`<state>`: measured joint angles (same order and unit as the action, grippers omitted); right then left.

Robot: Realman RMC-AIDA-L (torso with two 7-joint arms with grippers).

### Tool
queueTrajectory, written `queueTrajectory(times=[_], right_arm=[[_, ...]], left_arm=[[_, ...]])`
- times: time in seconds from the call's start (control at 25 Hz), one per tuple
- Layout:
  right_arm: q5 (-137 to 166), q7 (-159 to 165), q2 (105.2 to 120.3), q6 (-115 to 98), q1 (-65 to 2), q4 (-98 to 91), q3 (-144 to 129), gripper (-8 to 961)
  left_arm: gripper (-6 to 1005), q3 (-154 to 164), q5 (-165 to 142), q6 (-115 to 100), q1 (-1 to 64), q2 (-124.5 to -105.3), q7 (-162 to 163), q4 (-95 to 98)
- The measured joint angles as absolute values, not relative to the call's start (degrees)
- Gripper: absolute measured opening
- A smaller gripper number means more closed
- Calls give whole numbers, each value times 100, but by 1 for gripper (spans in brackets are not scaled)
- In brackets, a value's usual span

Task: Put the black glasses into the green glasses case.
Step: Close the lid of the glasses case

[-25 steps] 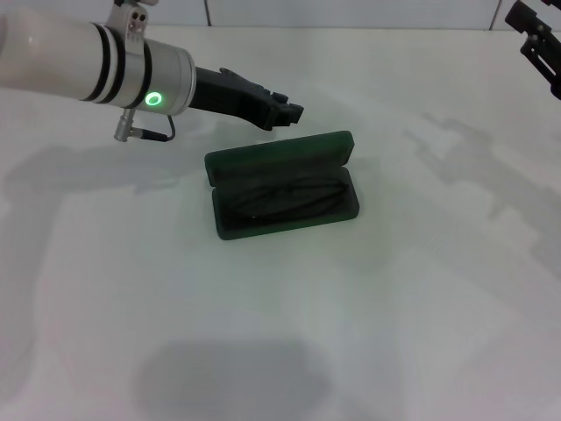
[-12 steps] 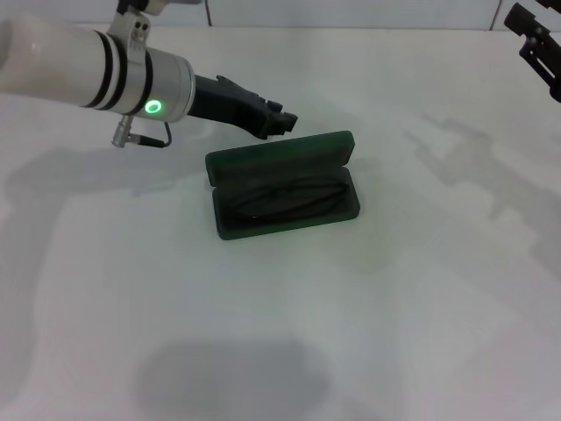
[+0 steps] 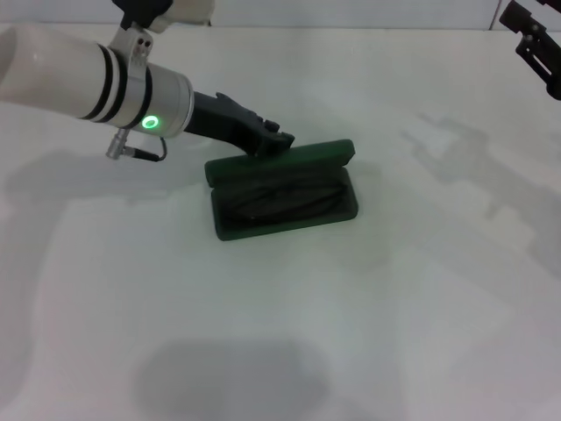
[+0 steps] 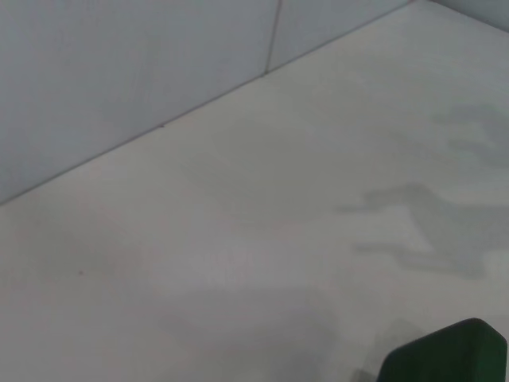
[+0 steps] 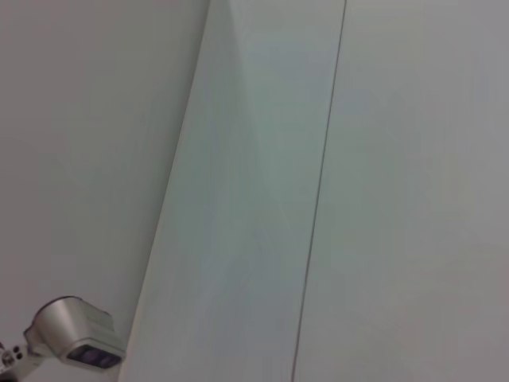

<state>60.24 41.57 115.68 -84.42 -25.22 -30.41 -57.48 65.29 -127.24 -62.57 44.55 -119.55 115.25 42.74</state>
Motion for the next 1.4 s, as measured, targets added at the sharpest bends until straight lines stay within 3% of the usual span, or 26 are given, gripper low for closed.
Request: queueTrajectory(times=[1.08,1.4], right_arm=[[6220,4081,11557,-8238,-2587,-3051,-5786,371],[7914,5437,11552,-7595,-3072,-3625,-6436,373]], left_arm=[[297,7206,-12041,-6313,3660,-11967,11149,5316],[325,6415,-9736,-6308,3097,-11973,9833,5332]])
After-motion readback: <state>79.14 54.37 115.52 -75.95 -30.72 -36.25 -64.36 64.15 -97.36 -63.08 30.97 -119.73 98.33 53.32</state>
